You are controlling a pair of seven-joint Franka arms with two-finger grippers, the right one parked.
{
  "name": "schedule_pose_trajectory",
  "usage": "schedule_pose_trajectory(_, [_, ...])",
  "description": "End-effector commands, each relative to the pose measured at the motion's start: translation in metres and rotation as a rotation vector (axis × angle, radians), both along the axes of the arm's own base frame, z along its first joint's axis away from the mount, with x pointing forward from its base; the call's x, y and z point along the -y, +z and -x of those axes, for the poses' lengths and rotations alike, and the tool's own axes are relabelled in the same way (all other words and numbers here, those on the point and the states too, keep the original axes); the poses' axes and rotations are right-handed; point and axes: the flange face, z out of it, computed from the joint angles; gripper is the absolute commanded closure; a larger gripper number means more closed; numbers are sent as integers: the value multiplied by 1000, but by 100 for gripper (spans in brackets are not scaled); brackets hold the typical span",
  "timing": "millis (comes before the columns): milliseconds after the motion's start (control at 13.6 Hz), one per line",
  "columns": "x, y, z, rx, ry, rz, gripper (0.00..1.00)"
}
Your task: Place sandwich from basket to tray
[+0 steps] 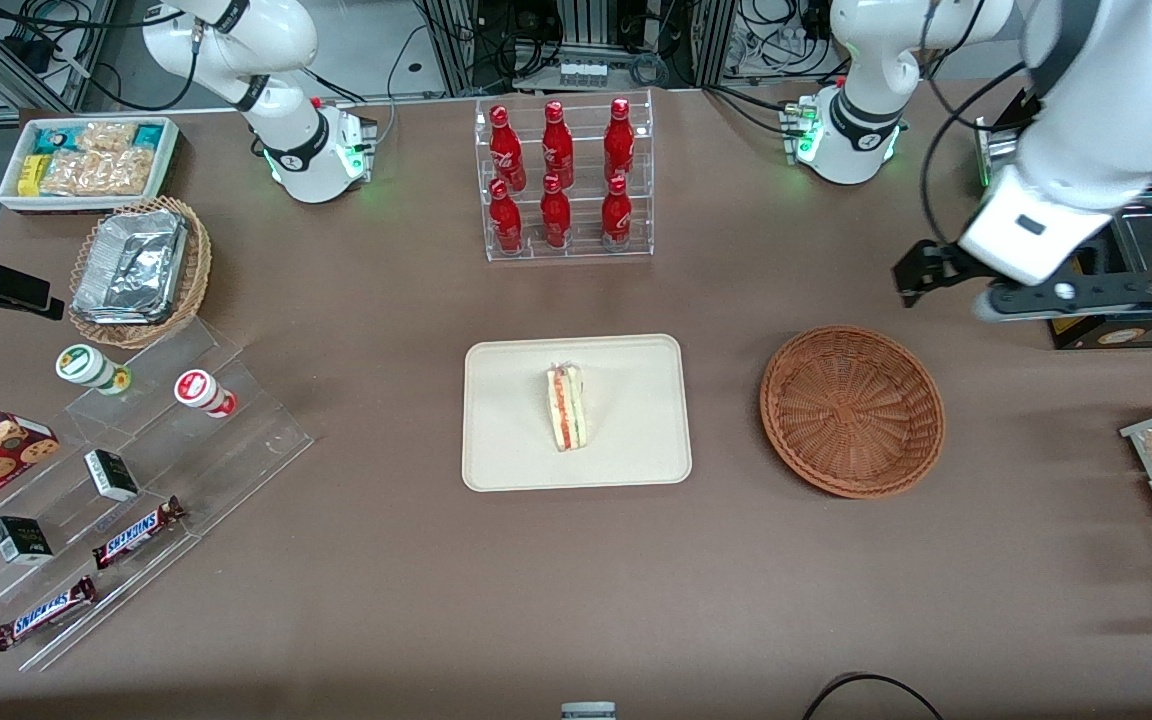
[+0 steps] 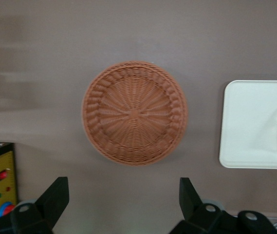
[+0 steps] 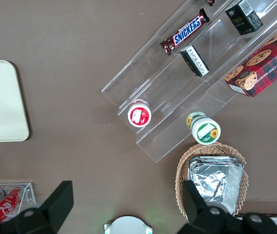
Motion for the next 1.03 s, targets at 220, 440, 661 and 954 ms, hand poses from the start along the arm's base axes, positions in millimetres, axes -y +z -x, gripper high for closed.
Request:
schedule_pose_trajectory(220, [-52, 15, -19, -32, -42, 17, 0])
schedule_pose_trajectory(440, [-87, 21, -30, -22, -24, 43, 0])
schedule_pose_trajectory(661, [-96, 24, -35, -13, -68, 37, 0])
schedule_pose_trajectory(954, [-128, 27, -30, -25, -27, 32, 0])
